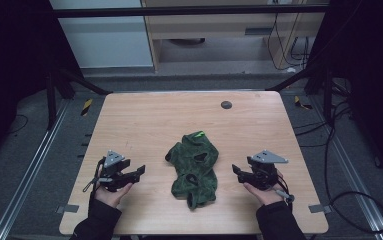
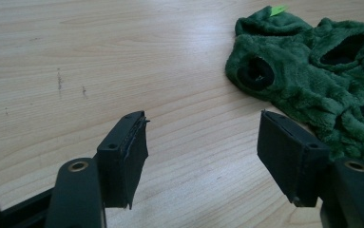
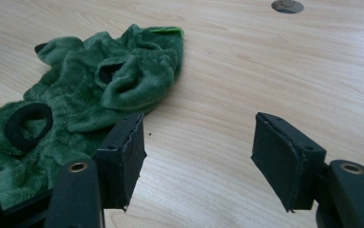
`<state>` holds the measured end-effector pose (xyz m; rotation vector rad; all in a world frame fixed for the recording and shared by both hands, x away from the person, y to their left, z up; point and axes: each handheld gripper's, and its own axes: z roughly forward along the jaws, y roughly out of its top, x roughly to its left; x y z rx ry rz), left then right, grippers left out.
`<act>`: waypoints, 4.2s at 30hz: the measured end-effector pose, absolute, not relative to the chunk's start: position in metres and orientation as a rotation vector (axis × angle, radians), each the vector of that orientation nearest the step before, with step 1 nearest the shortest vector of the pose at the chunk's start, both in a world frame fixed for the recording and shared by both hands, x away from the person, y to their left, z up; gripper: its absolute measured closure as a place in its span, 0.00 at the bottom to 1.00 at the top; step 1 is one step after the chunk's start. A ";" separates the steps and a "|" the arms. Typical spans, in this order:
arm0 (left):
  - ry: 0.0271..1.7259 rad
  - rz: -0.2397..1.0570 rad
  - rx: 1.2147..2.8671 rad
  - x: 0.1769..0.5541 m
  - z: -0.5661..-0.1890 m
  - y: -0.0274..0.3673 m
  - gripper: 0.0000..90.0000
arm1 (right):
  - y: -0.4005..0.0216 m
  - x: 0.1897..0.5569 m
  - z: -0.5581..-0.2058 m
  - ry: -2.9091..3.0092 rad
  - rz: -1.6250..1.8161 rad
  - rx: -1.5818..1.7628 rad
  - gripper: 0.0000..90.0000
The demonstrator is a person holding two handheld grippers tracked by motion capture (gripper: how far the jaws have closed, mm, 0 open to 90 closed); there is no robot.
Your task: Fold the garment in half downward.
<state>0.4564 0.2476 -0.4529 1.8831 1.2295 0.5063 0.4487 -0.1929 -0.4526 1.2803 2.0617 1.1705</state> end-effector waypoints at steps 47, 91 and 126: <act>1.089 0.490 1.927 0.527 -0.417 0.193 0.39 | -0.150 0.519 -0.420 2.116 1.181 1.213 0.51; 1.086 0.426 2.064 0.584 -0.450 0.146 0.50 | -0.134 0.569 -0.449 2.206 1.112 1.305 0.59; 1.137 0.268 2.153 0.595 -0.487 0.130 0.78 | -0.114 0.583 -0.492 2.344 0.994 1.366 0.71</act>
